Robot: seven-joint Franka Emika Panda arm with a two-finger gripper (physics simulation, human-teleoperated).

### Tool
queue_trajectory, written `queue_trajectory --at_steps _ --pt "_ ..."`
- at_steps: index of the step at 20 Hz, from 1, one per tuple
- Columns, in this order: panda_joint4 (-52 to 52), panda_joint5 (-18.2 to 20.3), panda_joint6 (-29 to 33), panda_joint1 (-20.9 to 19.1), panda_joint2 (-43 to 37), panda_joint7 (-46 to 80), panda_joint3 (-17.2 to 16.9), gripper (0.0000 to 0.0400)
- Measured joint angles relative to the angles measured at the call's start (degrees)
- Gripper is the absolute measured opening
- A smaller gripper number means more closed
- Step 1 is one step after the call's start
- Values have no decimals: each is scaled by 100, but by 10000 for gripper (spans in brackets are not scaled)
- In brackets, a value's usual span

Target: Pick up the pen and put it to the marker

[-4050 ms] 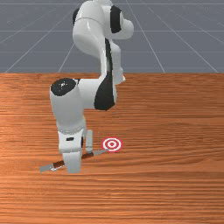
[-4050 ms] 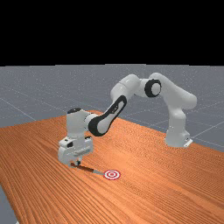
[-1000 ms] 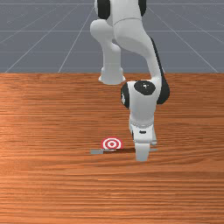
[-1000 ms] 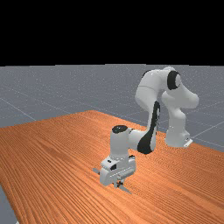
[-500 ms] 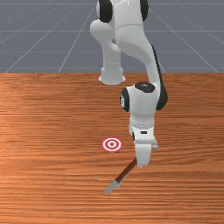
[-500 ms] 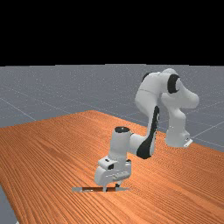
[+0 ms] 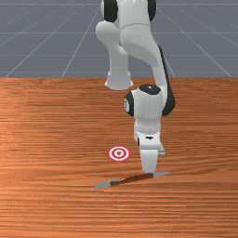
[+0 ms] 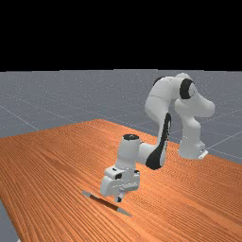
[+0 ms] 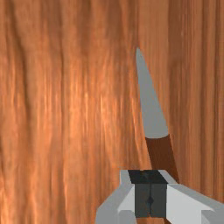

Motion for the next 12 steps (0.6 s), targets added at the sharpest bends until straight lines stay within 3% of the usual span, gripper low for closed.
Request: queue_trajectory --at_steps 1,2,4,7,8,12 --pt "51 0 -132 -84 11 -156 80 159" --pt "39 -5 -123 -131 5 -234 111 254" --pt "12 -3 -107 -215 -7 -327 138 346" --pt "-238 -21 313 -198 -114 -201 3 388" --pt "-96 -21 -70 -455 -108 -676 266 393" --pt "-142 -16 -69 -1247 -121 -1671 609 399"
